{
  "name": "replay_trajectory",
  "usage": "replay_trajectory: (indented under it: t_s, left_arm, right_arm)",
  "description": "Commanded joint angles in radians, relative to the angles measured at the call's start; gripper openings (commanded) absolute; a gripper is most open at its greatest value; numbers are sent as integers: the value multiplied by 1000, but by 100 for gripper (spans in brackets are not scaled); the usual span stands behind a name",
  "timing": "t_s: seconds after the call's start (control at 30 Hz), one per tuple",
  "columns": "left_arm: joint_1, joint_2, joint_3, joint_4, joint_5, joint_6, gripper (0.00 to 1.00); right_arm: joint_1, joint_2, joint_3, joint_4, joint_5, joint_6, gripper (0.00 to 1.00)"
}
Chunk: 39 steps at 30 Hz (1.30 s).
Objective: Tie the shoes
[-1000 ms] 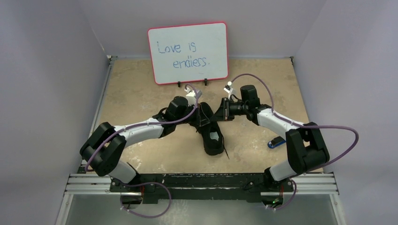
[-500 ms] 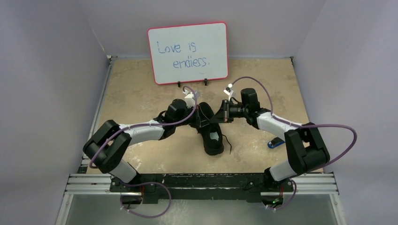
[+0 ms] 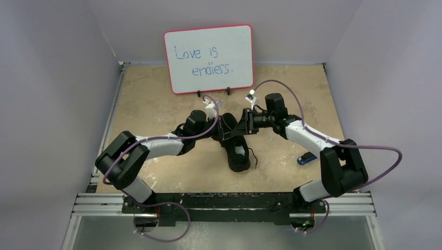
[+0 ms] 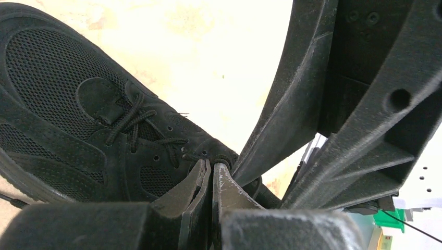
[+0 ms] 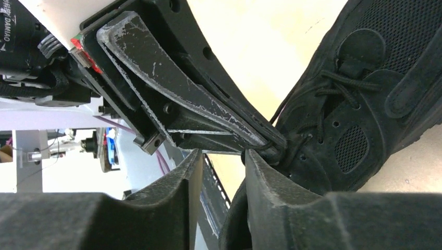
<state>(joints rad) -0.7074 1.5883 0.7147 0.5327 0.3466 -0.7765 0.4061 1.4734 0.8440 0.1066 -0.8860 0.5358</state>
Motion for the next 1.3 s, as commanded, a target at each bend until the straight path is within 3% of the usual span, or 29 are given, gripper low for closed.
replay_trajectory:
  t_s: [0.0,0.1,0.23,0.33,0.43,0.5,0.93,1.27]
  left_arm:
    - [-11,19,6,131,7,-9,0]
    - [-12,14,0,124,6,8,0]
    - [-11,21,1,101,9,24,0]
    - [-12,18,1,93,8,31,0]
    - [-12,14,4,88,8,37,0]
    - [-11,9,5,82,8,43,0]
    - [-12,4,6,78,5,48,0]
    - [-12,7,3,81,12,51,0]
  right_arm:
    - [54,-71,116,-210,-187,-116,41]
    - [12,-72,206,-474,-57,-302,44]
    - [-110,-85,226,-554,26,-328,43]
    - [-148,-90,213,-539,126,-308,35]
    - [-149,-48,213,-535,147,-290,22]
    - [-150,-18,213,-496,142,-253,18]
    - [-114,143,230,-353,-19,-129,21]
    - [-98,109,155,-249,-46,-53,27]
